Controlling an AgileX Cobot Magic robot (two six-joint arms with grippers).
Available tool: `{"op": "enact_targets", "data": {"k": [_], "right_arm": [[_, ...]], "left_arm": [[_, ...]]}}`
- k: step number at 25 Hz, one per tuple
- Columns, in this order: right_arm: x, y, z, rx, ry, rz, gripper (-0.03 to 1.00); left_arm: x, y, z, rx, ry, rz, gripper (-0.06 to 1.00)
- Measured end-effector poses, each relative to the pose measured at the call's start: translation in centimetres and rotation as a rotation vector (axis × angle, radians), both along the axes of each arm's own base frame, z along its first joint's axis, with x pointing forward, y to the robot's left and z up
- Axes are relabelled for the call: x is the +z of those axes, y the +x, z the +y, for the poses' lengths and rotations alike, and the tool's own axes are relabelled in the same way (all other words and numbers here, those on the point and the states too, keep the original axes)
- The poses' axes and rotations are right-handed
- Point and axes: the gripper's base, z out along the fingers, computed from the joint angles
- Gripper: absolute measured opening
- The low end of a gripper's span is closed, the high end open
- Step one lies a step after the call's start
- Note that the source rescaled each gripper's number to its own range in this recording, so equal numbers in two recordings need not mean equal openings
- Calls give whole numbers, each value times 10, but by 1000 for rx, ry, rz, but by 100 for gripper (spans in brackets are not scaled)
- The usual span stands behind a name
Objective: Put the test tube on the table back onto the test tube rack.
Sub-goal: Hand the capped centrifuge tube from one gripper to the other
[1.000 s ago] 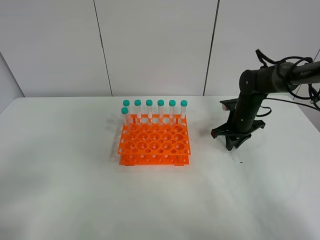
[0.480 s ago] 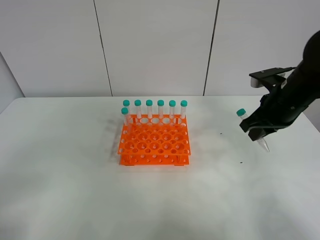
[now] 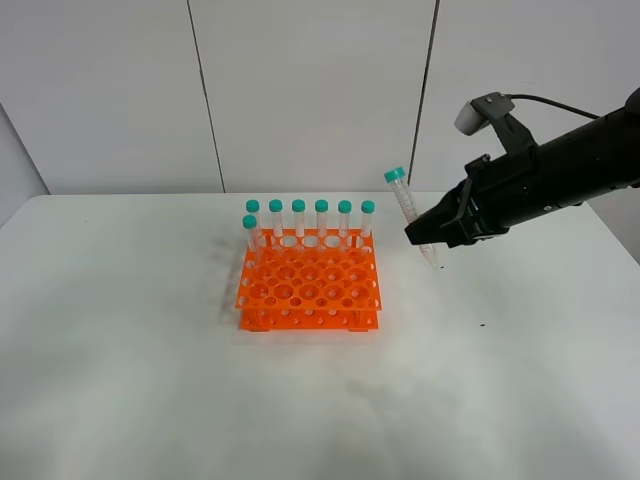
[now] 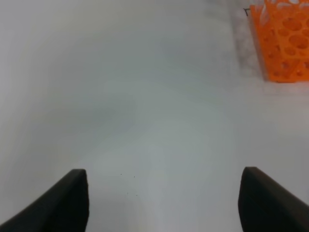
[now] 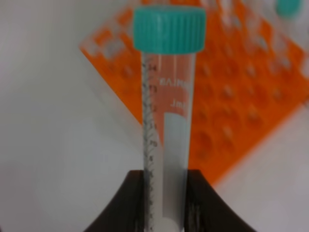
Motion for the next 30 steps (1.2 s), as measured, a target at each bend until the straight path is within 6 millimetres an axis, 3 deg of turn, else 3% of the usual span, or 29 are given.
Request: {"op": "enact_targets", "data": {"k": [4,10,15,21,23,24,27,28,30], "right_arm": [[-2,-1,17,54,84,18,3],[-7,-19,64,179,65,7,3],[-11,-8,64,90,54,-4,3],[-30,4,74,173,69,121,3],[-31,7,75,174,68,120,3],[-30,7,76,174,69,118,3],[-30,6,76,188,72,129,3],[-30,6,76,191,71,130,3],[-30,5,76,193,71,131,3]], "left_arm": [[0,0,0,0,0,0,100],[0,0,0,0,0,0,100],[0,0,0,0,0,0,100],[3,-1,0,0,0,-15,100],[13,-3,-1,-4,-6,-48,100],[33,0,-3,-23,-34,-73,100],[62,23,-10,-69,-119,-64,100],[62,23,-10,-69,-119,-64,100],[77,64,-15,-118,-198,-69,100]]}}
